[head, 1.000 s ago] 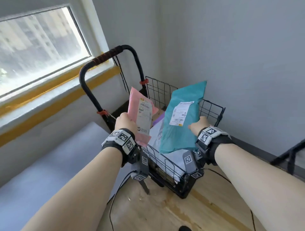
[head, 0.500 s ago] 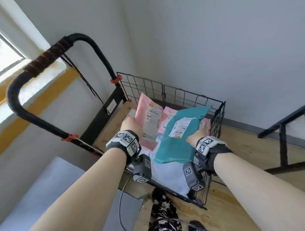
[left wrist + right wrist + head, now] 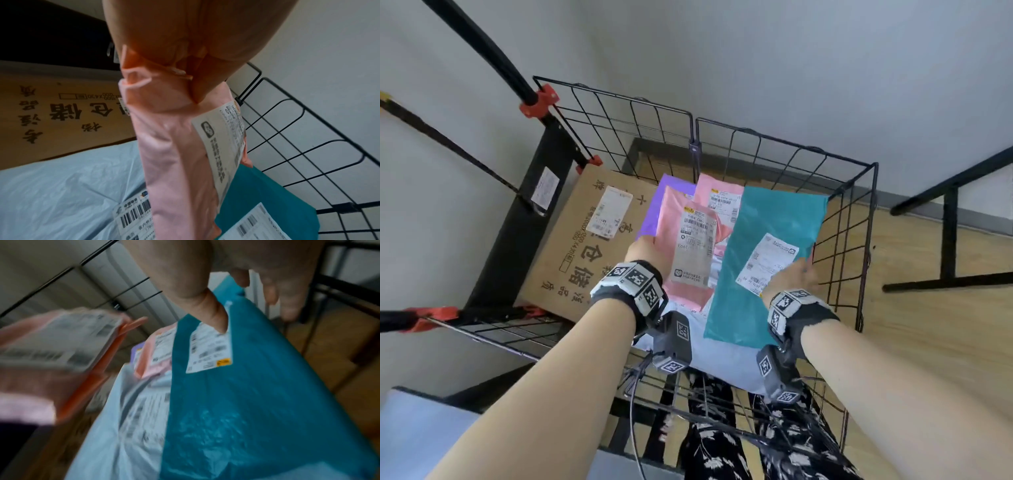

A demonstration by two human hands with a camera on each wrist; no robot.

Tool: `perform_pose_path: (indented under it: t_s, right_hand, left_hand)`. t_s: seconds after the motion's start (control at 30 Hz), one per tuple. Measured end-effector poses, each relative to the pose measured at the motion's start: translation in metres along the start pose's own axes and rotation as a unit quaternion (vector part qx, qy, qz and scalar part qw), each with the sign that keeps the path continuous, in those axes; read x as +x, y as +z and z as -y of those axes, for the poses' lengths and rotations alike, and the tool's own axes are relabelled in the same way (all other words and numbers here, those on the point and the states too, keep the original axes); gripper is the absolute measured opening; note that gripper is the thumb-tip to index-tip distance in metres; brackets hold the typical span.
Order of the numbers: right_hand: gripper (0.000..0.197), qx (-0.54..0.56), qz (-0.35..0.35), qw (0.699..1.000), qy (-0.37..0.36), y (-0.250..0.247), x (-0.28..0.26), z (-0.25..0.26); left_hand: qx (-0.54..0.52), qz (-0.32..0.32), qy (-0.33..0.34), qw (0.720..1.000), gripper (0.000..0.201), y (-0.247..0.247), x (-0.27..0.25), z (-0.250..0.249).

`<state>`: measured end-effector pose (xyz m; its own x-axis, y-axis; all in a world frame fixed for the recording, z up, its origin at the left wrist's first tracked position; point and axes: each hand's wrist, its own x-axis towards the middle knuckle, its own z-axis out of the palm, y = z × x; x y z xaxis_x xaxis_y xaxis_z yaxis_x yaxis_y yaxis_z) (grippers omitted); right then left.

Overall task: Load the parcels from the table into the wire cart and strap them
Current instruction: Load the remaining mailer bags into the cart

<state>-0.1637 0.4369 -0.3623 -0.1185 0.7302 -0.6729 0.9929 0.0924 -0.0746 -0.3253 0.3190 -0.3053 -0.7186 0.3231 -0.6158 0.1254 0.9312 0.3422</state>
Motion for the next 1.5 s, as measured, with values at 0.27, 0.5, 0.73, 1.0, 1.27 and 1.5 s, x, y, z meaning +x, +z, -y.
perform_pose_path:
  t_s: [0.27, 0.5, 0.73, 1.0, 1.27, 1.5]
  right_hand:
    - [0.08, -0.191, 0.138, 0.965, -0.119, 0.015, 0.035, 0.027]
    - [0.088, -0.207, 0.18, 0.959, -0.077, 0.011, 0.074, 0.018]
    - [0.095, -0.188, 0.023, 0.945, -0.268, 0.018, 0.058, 0.072]
    - [0.066, -0.139, 0.068, 0.931, -0.33, 0.033, 0.08, 0.147]
    - [0.074, -0.24, 0.064, 0.914, -0.322, 0.07, 0.1, 0.185]
    - [0.073, -0.25, 0.036, 0.917, -0.309, 0.093, 0.112, 0.183]
  left_hand:
    - [0.022, 0.04, -0.04, 0.998, 0.034, 0.03, 0.039, -0.007]
    - [0.02, 0.055, -0.054, 0.997, 0.036, 0.048, 0.08, -0.016]
    - [0.013, 0.024, -0.08, 0.996, 0.038, 0.027, 0.115, 0.0]
    - [-0.013, -0.037, -0.099, 0.994, 0.04, -0.008, 0.186, 0.036]
    - [0.105, -0.012, -0.031, 0.994, 0.062, -0.005, 0.251, 0.057]
    - [0.156, -0.006, 0.016, 0.988, 0.091, 0.038, 0.255, 0.061]
